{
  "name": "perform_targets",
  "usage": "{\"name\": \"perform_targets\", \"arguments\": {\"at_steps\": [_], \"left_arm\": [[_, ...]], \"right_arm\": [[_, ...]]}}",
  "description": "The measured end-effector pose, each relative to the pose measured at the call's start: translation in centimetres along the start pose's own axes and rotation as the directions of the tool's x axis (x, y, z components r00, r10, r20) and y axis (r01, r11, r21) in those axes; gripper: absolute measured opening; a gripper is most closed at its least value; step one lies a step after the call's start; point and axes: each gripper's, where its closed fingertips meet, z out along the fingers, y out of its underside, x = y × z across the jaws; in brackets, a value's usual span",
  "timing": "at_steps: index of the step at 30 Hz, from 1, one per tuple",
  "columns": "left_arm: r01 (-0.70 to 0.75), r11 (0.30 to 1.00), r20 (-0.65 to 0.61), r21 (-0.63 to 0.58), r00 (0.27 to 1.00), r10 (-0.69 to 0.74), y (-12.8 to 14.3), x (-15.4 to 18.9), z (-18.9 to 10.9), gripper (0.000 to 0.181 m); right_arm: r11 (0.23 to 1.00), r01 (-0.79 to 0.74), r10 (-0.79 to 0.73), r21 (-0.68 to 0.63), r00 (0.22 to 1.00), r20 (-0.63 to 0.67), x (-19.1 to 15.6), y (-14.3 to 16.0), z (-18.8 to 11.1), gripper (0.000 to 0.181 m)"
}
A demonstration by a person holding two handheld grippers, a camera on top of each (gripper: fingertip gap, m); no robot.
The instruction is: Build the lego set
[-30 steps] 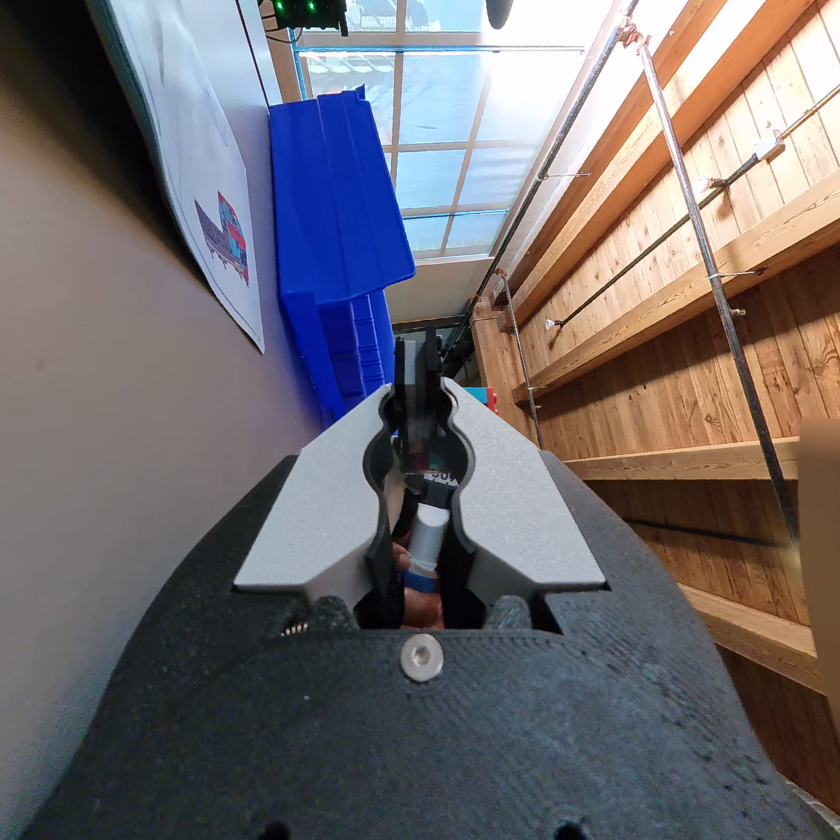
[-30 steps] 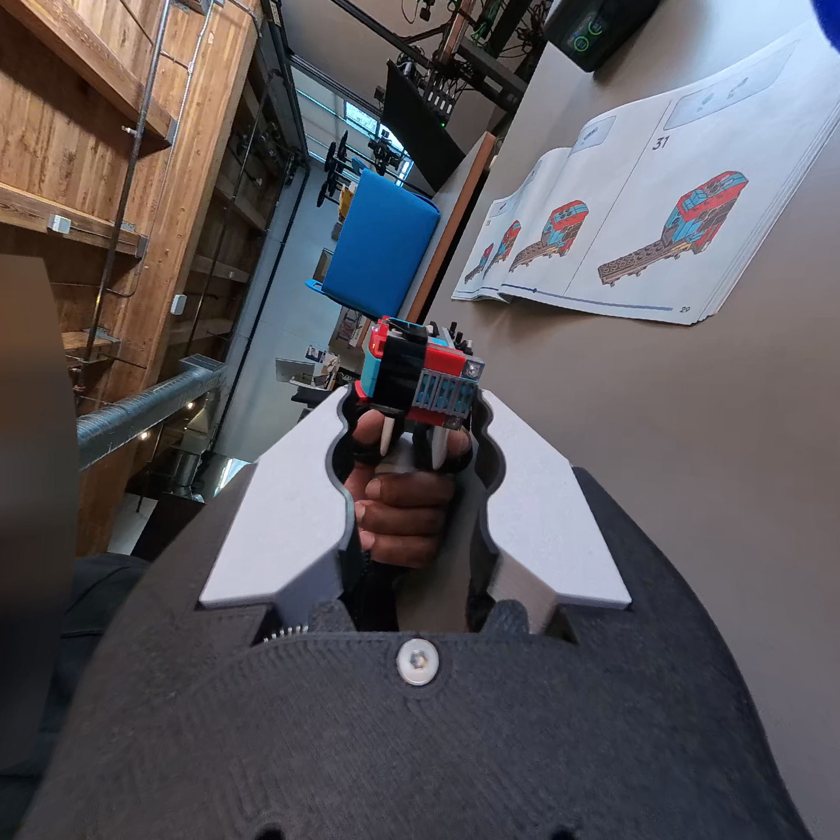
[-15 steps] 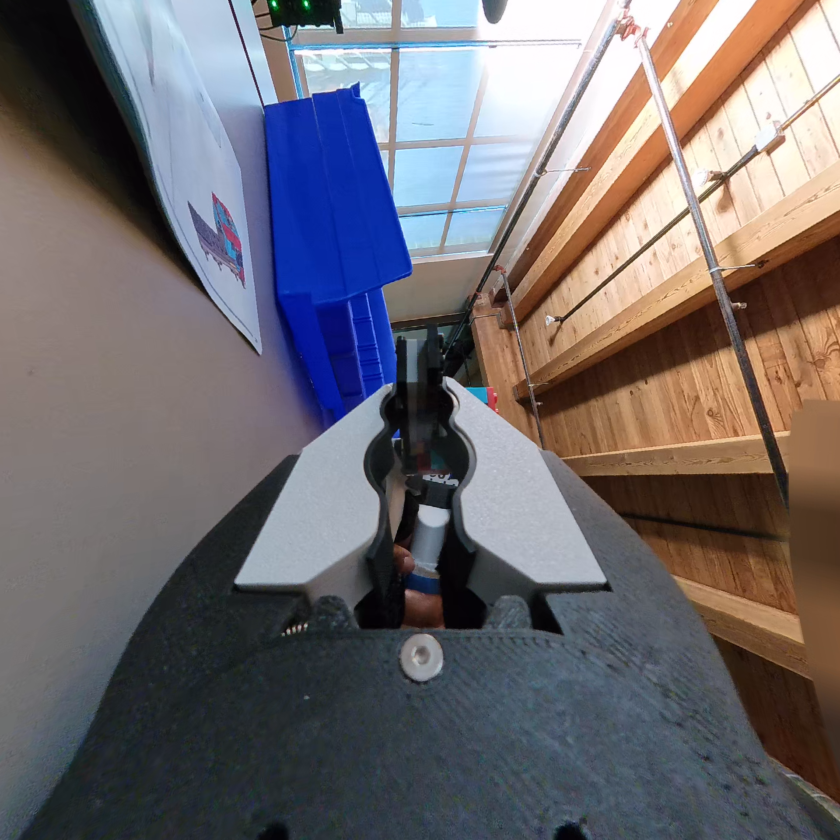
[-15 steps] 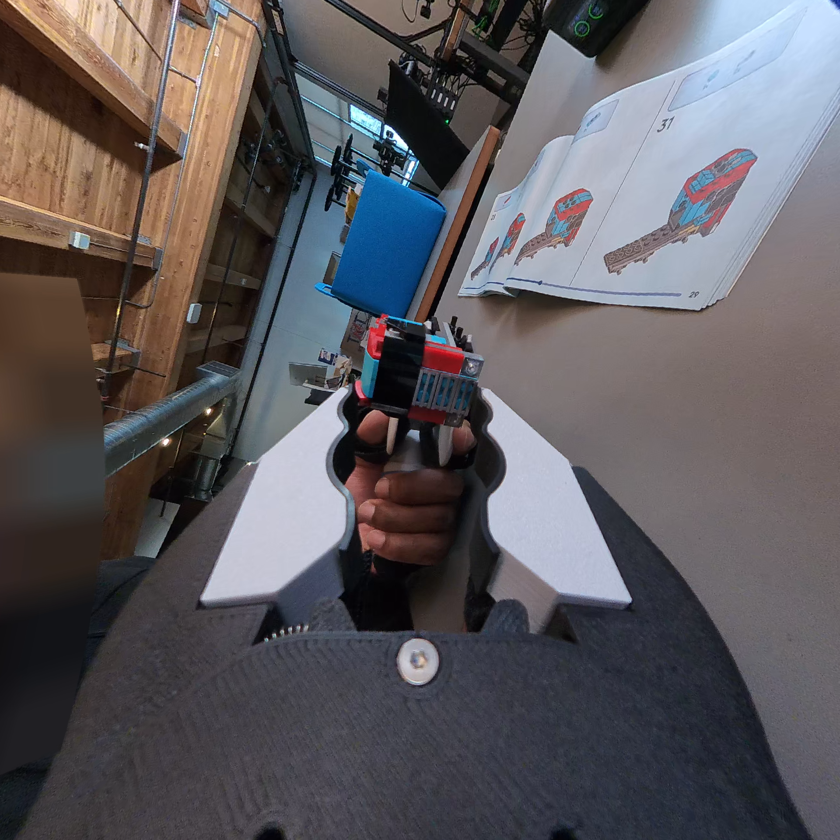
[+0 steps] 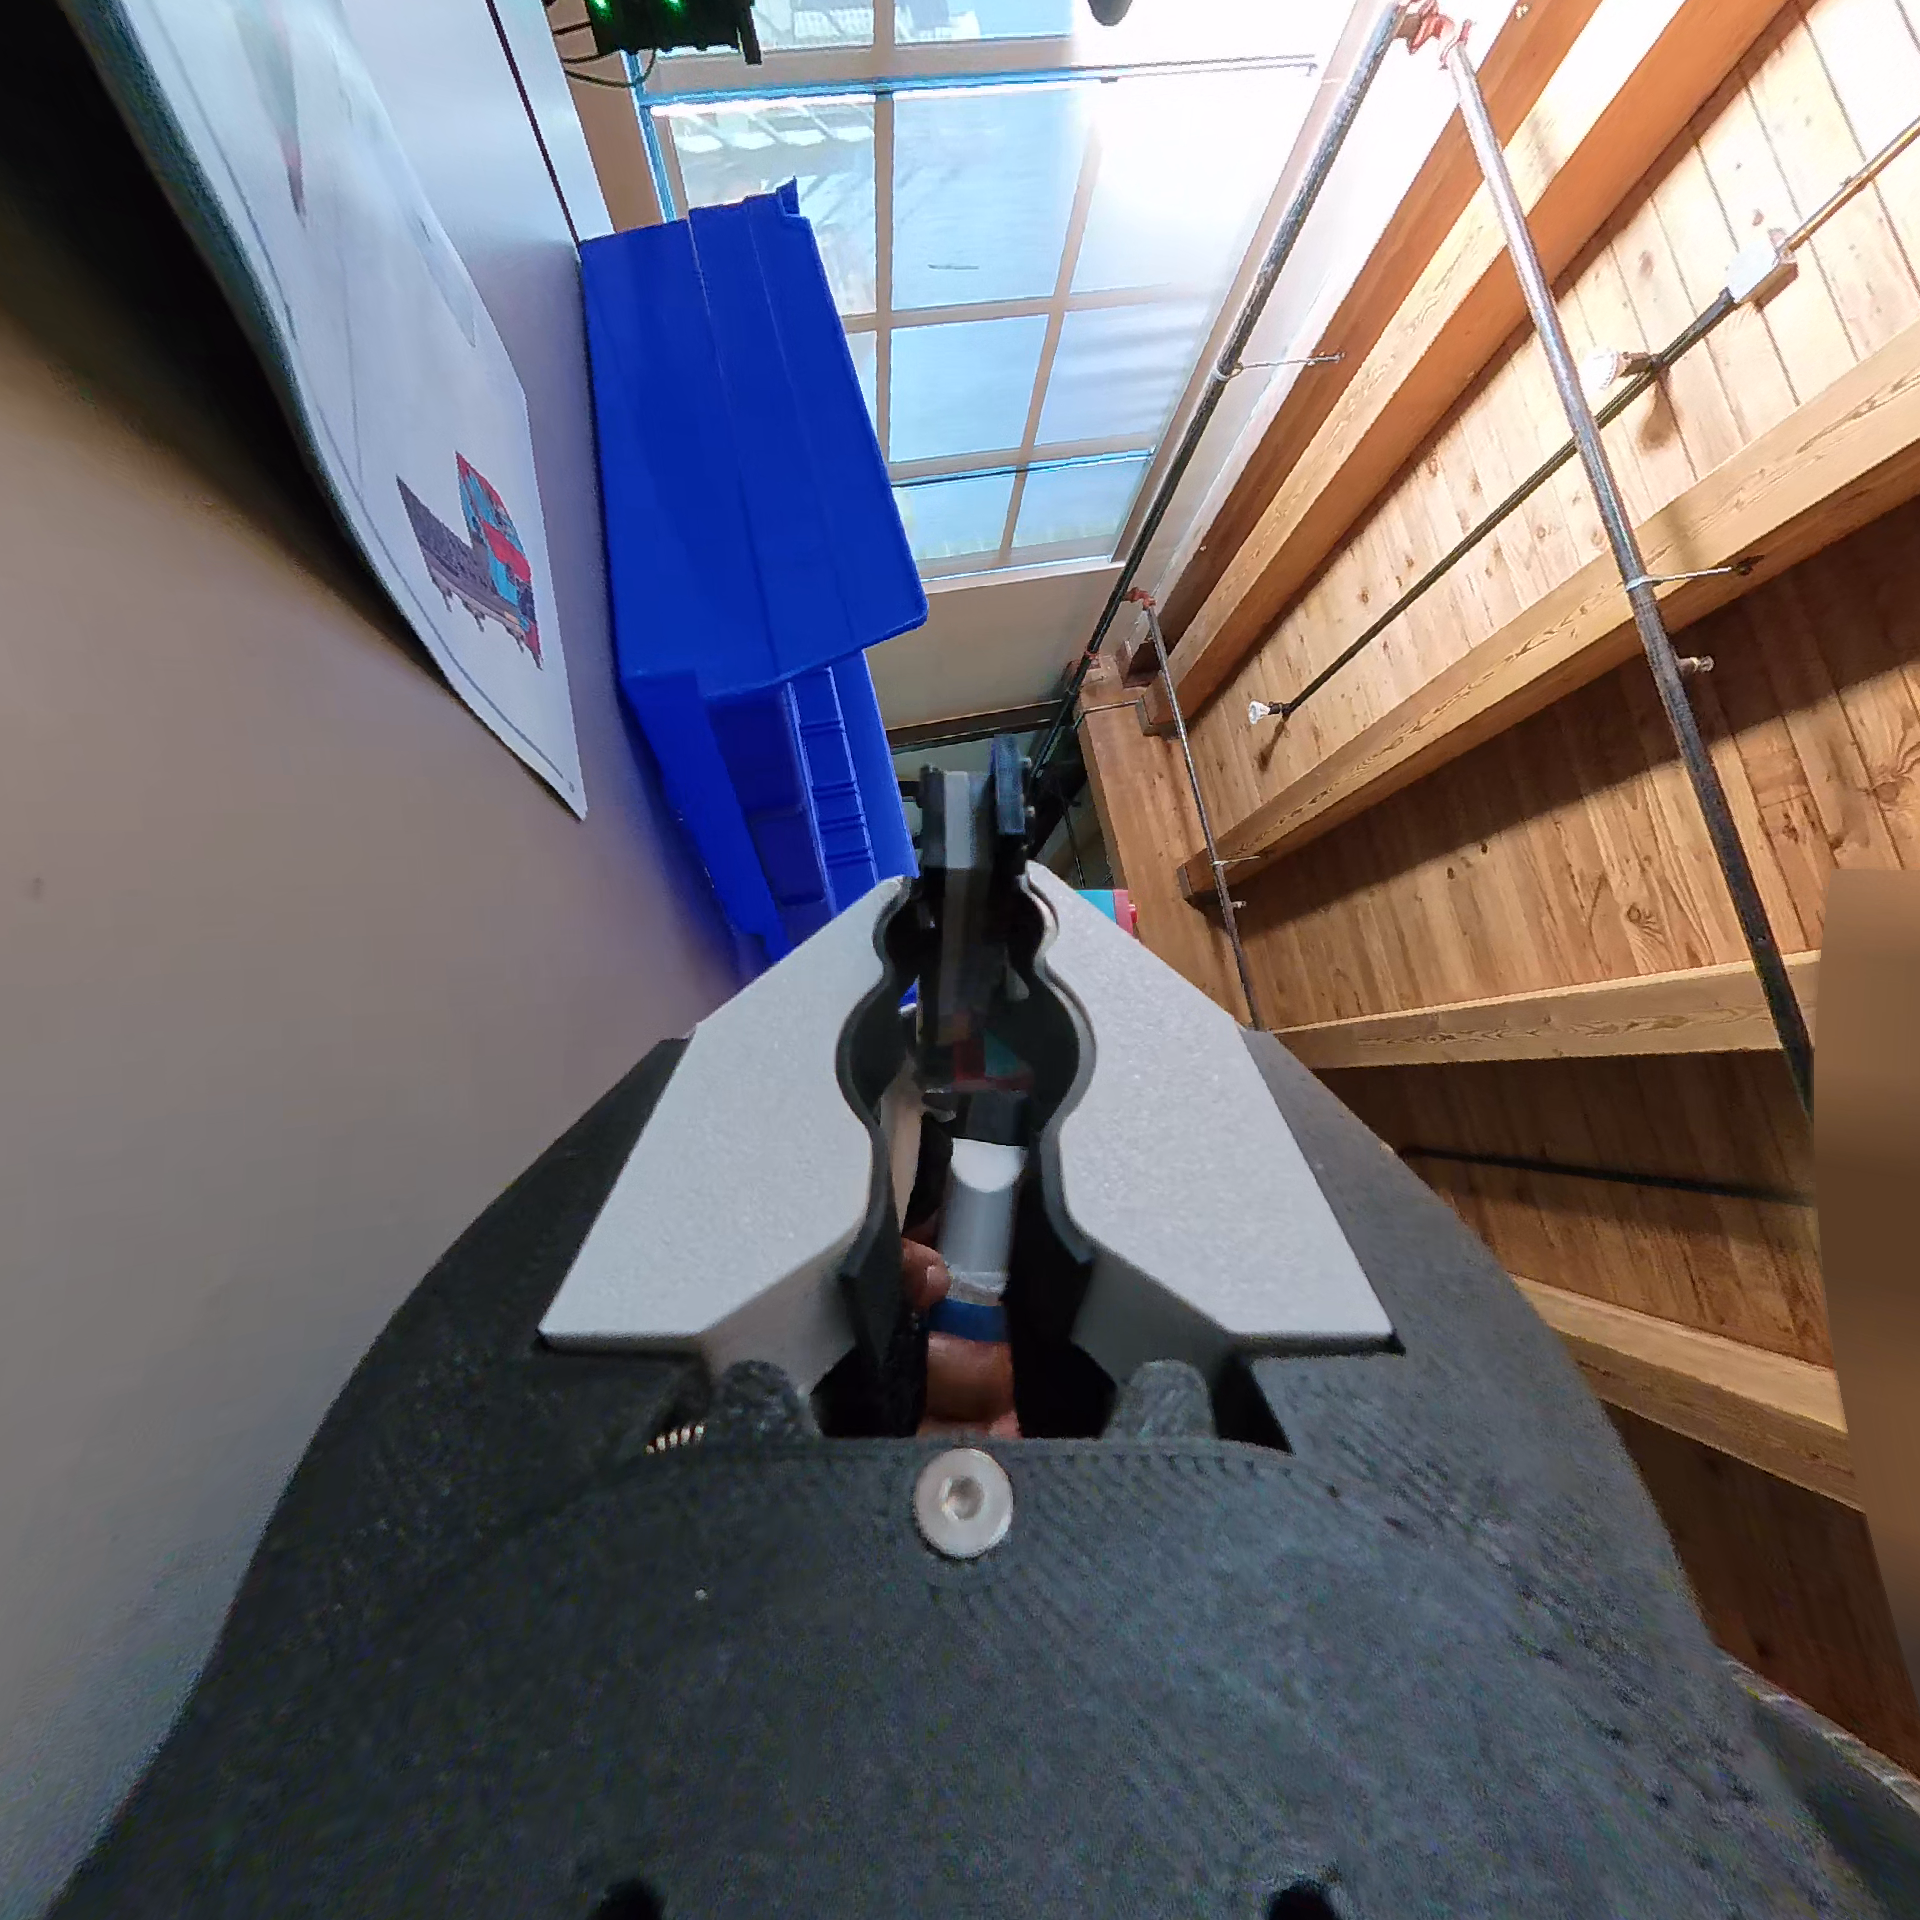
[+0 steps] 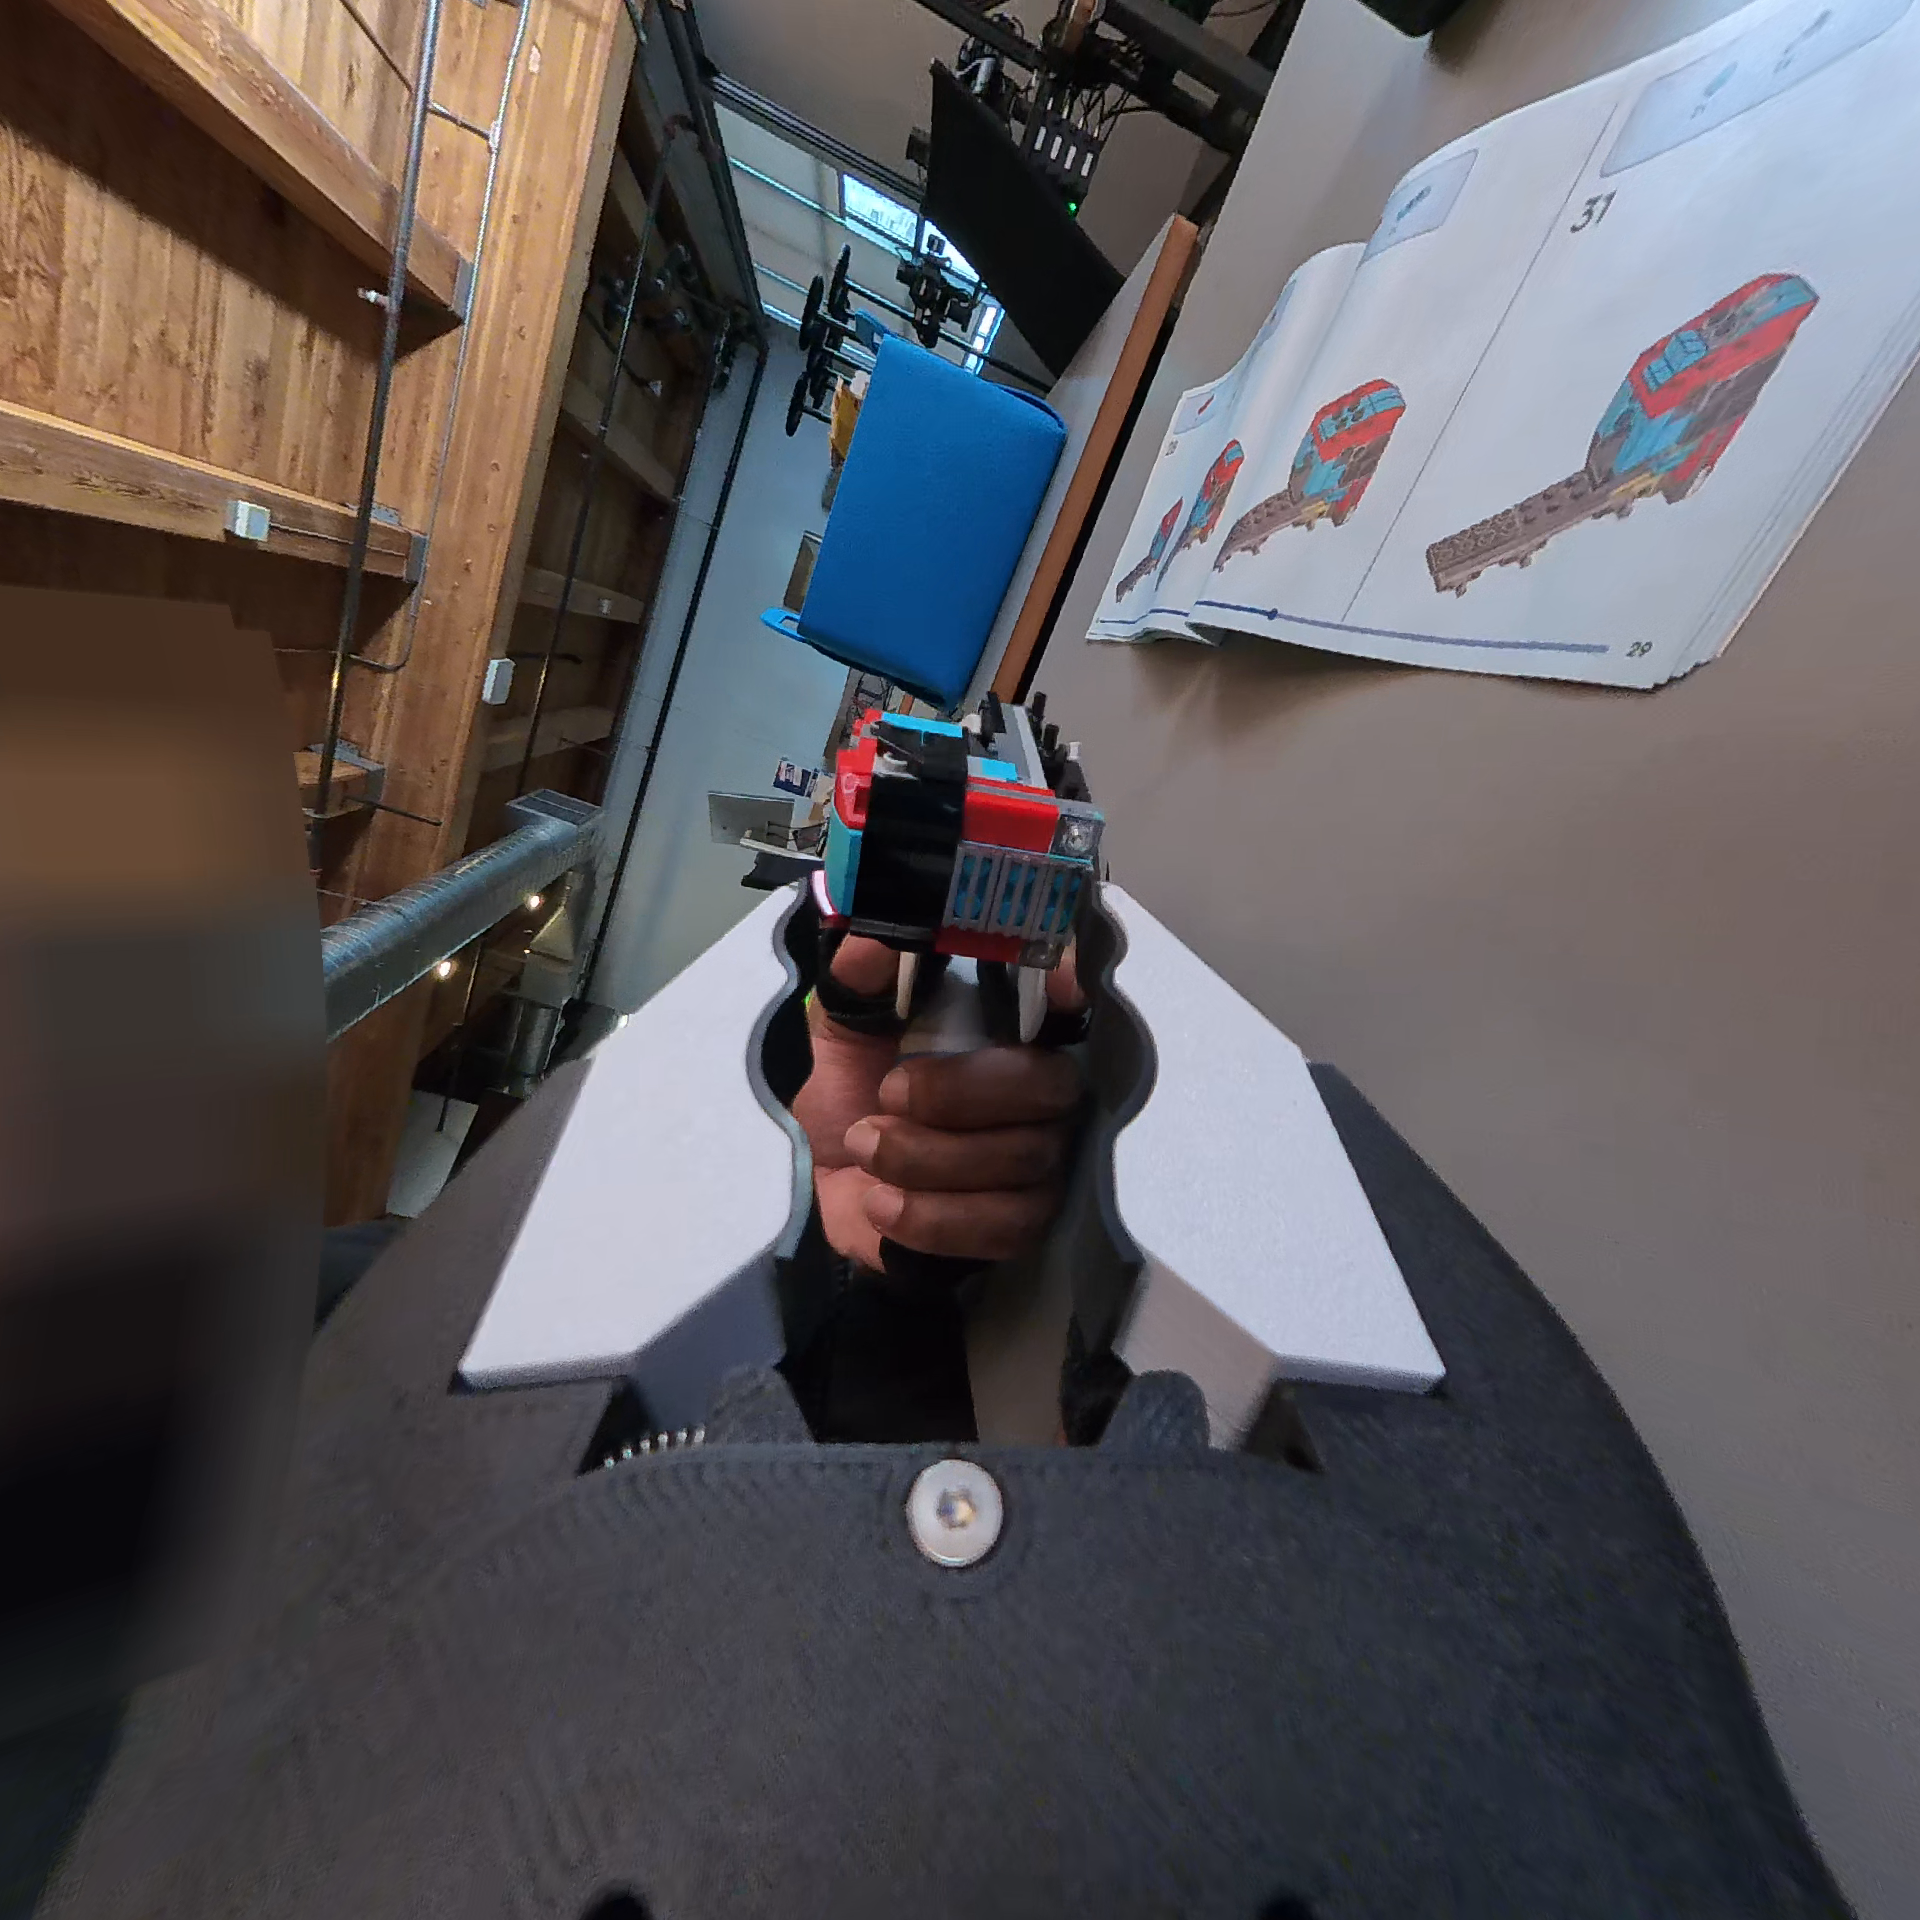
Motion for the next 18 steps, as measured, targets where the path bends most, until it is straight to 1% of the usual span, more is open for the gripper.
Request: {"name": "perform_targets", "arguments": {"at_steps": [4,9,11,18], "left_arm": [[0.010,1.000,-0.041,-0.007,0.999,-0.010,0.1,0.7,0.1,0.016],[0.012,0.999,-0.069,-0.043,0.997,-0.015,0.6,1.2,0.3,0.017],[0.014,0.998,-0.088,-0.066,0.996,-0.020,1.1,1.5,0.5,0.020],[-0.015,0.995,-0.128,-0.097,0.992,0.002,1.5,2.3,0.3,0.016]], "right_arm": [[0.999,0.049,-0.050,0.023,0.999,0.011,-0.4,-0.4,-0.1,0.049],[0.997,0.060,-0.062,0.054,0.997,0.036,-0.8,-0.8,-0.2,0.050],[0.997,0.066,-0.068,0.051,0.997,0.042,-1.0,-0.8,-0.3,0.049],[0.995,0.097,-0.098,0.007,0.994,0.058,-1.9,-0.9,-0.6,0.049]]}}
